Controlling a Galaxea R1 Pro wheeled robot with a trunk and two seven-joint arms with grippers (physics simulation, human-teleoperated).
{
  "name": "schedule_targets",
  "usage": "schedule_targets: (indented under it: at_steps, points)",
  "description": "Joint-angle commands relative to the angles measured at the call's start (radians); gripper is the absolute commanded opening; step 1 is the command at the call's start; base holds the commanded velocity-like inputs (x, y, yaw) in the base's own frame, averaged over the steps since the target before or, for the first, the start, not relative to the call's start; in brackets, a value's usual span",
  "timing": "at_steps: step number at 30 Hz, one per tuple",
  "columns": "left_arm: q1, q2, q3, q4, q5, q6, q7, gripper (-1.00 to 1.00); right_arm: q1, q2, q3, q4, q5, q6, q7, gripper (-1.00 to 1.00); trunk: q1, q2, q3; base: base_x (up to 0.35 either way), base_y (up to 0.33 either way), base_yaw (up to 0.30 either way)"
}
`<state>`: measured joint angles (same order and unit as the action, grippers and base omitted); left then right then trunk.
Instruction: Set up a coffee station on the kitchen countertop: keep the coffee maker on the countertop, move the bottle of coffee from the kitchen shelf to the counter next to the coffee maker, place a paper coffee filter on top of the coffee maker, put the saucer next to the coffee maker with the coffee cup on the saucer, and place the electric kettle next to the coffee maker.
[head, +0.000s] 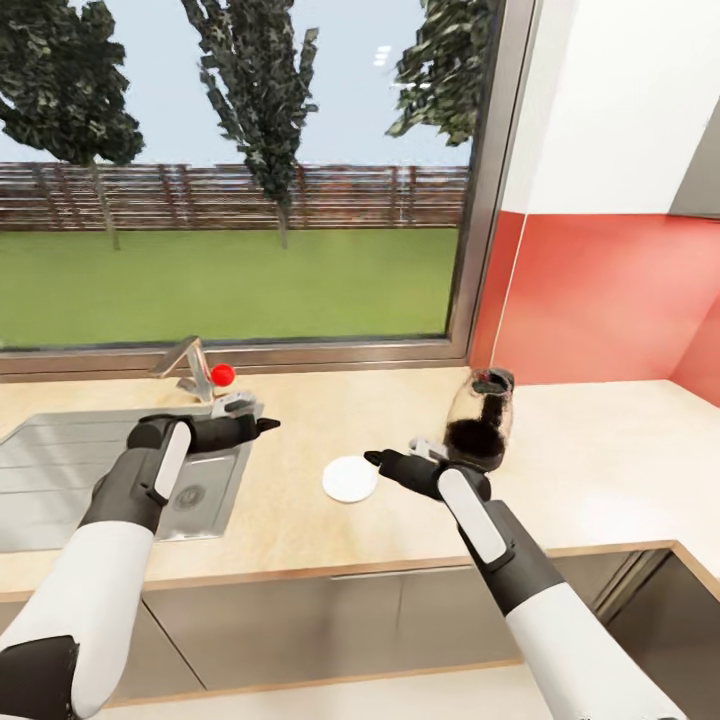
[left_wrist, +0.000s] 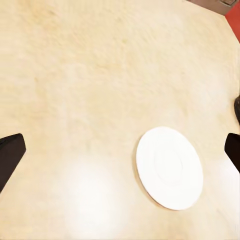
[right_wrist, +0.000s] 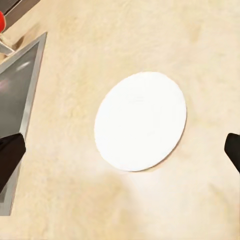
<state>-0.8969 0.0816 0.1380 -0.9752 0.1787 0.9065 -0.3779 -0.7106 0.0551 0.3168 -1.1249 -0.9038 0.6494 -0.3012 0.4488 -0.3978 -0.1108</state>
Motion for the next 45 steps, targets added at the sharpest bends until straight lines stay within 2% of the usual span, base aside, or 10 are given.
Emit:
schedule_targets:
  at_steps: [1, 13, 20, 25, 29, 31, 36, 38, 42, 45]
  points:
    - [0.001, -0.001, 0.002, 0.000, 0.004, 0.006, -0.001, 1.00, -0.001, 0.000, 0.002, 0.018, -0.011, 0.001, -0.010, 1.00, 0.001, -0.002, -0.002, 0.339, 0.123, 0.000]
    - [0.037, 0.002, 0.001, 0.000, 0.002, 0.006, 0.001, 1.00, -0.001, 0.000, 0.005, 0.061, -0.010, 0.003, -0.008, 1.00, 0.001, -0.002, -0.002, 0.101, 0.036, -0.074]
    - [0.039, 0.003, 0.003, 0.001, 0.002, 0.006, 0.001, 1.00, -0.001, 0.000, 0.063, 0.066, -0.011, 0.001, -0.006, 1.00, 0.001, -0.002, -0.002, 0.158, 0.000, -0.210]
    - [0.047, 0.004, 0.003, 0.001, 0.002, 0.006, 0.000, 1.00, -0.001, 0.000, 0.070, 0.067, -0.012, 0.001, -0.002, 1.00, 0.001, -0.002, -0.002, 0.312, 0.000, -0.036]
    - [0.054, 0.002, 0.003, 0.001, 0.002, 0.006, 0.001, 1.00, -0.001, 0.005, 0.072, 0.105, -0.012, 0.001, 0.004, 1.00, 0.001, -0.002, -0.002, 0.205, 0.000, -0.005]
    - [0.062, 0.001, 0.002, 0.001, 0.003, 0.006, 0.000, 1.00, 0.000, 0.006, 0.072, 0.123, -0.013, 0.001, 0.033, 1.00, 0.001, -0.002, -0.002, 0.127, 0.000, -0.065]
    - [0.069, 0.000, 0.003, 0.002, 0.002, 0.006, -0.001, 1.00, 0.000, 0.006, 0.071, 0.138, -0.012, 0.002, 0.156, 1.00, 0.001, -0.002, -0.002, 0.251, 0.023, -0.216]
    - [0.073, 0.000, 0.003, 0.008, 0.003, 0.006, -0.002, 1.00, 0.000, 0.006, 0.071, 0.138, -0.012, 0.002, 0.165, 1.00, 0.001, -0.002, -0.002, 0.105, 0.014, -0.276]
    - [0.083, 0.001, 0.003, 0.020, 0.003, 0.006, -0.085, 1.00, 0.000, 0.006, 0.071, 0.139, -0.012, 0.002, 0.170, 1.00, 0.001, -0.002, -0.002, 0.012, 0.002, -0.084]
    - [0.086, 0.002, 0.004, 0.040, 0.002, 0.006, -0.120, 1.00, 0.000, 0.006, 0.072, 0.139, -0.012, 0.003, 0.171, 1.00, 0.001, -0.002, -0.002, 0.002, 0.000, -0.012]
